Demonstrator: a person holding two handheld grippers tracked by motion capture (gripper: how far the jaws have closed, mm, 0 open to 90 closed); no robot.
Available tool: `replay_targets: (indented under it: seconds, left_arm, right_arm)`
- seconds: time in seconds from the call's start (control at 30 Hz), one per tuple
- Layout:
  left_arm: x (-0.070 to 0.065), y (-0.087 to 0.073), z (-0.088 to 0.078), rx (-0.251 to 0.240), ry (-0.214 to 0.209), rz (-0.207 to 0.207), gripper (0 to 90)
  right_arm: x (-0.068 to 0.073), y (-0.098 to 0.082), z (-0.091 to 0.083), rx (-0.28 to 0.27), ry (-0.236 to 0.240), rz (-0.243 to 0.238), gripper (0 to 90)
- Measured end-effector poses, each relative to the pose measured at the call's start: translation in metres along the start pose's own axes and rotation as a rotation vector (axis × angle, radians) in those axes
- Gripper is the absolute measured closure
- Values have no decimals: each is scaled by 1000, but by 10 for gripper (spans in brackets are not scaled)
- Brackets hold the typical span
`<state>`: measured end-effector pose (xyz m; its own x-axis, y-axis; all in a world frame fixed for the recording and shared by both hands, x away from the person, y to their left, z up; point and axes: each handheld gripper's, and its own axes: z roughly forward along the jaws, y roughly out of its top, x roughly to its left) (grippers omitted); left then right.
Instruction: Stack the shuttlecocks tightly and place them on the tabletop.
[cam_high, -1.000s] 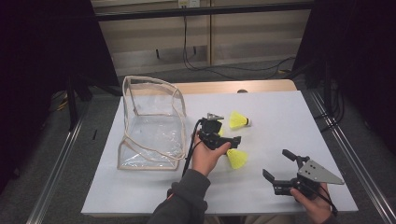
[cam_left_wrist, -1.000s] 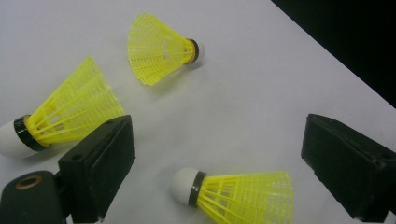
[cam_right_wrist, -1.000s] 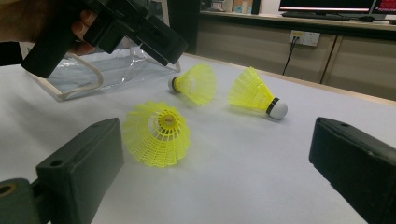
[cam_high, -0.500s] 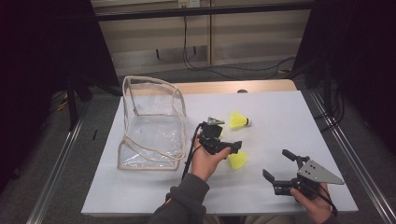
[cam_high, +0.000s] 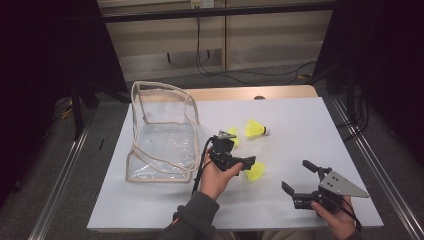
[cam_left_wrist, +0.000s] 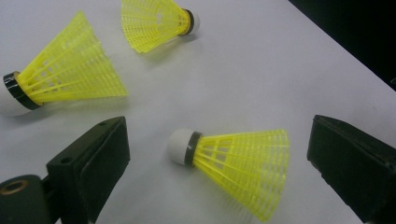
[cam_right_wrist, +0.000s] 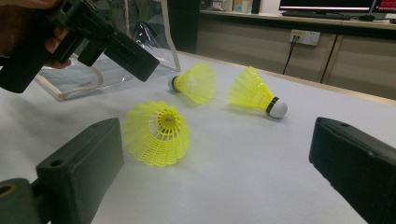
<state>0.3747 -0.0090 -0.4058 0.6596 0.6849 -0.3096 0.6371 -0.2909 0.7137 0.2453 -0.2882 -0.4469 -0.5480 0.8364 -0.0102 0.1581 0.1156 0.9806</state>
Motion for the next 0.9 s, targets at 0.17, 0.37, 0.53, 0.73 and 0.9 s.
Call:
replay_targets:
  seconds: [0.17, 0.37, 0.53, 0.73, 0.9]
  left_arm:
    - [1, -3, -1, -2, -3, -2, 57]
    - [-1, -8, -4, -7, -18, 3, 57]
    - [-2, -12, -4, 7, -23, 19, 55]
    - [-2, -18, -5, 10, -32, 24, 51]
    - [-3, -23, -7, 12, -38, 35, 51]
  right_arm:
    - [0, 0, 0, 1, 3, 4, 24]
    - [0, 0, 0, 1, 1, 1, 24]
    - [0, 0, 0, -1, 5, -2, 24]
    - [0, 0, 0, 1, 4, 0, 24]
    - [0, 0, 0, -1, 5, 0, 24]
